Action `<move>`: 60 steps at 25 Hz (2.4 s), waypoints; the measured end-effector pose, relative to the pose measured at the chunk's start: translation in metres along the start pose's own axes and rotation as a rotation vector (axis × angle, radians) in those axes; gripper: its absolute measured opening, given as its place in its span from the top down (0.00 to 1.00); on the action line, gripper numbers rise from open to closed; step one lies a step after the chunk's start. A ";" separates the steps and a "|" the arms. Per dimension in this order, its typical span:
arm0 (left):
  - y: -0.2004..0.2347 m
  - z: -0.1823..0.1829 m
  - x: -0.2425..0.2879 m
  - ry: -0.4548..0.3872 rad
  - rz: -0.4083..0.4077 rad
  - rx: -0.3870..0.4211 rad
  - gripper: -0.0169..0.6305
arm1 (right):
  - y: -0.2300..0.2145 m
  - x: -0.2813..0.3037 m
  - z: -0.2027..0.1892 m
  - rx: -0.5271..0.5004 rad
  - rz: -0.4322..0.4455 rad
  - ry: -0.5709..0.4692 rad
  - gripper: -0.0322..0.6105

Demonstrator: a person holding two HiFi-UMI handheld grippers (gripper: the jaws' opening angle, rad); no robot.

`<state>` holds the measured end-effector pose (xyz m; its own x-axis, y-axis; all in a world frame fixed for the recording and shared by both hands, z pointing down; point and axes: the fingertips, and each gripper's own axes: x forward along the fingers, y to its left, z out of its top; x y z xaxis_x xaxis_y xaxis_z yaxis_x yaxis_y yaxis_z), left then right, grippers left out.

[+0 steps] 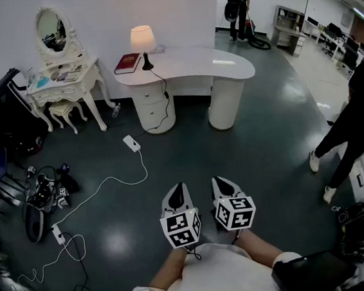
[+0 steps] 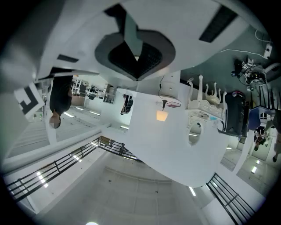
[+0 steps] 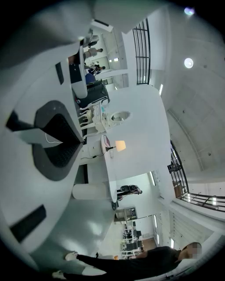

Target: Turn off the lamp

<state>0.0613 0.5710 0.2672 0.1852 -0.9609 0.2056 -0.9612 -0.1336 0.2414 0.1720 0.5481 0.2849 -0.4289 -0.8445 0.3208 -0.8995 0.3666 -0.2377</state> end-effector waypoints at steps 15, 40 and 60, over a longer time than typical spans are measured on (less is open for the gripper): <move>0.008 -0.002 -0.003 0.012 0.008 0.005 0.96 | 0.008 0.004 -0.007 0.006 0.011 0.024 0.95; 0.073 -0.003 0.049 0.057 -0.029 0.039 0.96 | 0.001 0.060 -0.021 0.085 -0.107 0.044 0.95; 0.062 0.031 0.200 0.082 0.010 0.044 0.96 | -0.082 0.182 0.054 0.084 -0.050 0.061 0.95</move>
<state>0.0328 0.3628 0.2935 0.1896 -0.9395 0.2852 -0.9708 -0.1359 0.1976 0.1720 0.3430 0.3129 -0.3904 -0.8344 0.3890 -0.9109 0.2888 -0.2948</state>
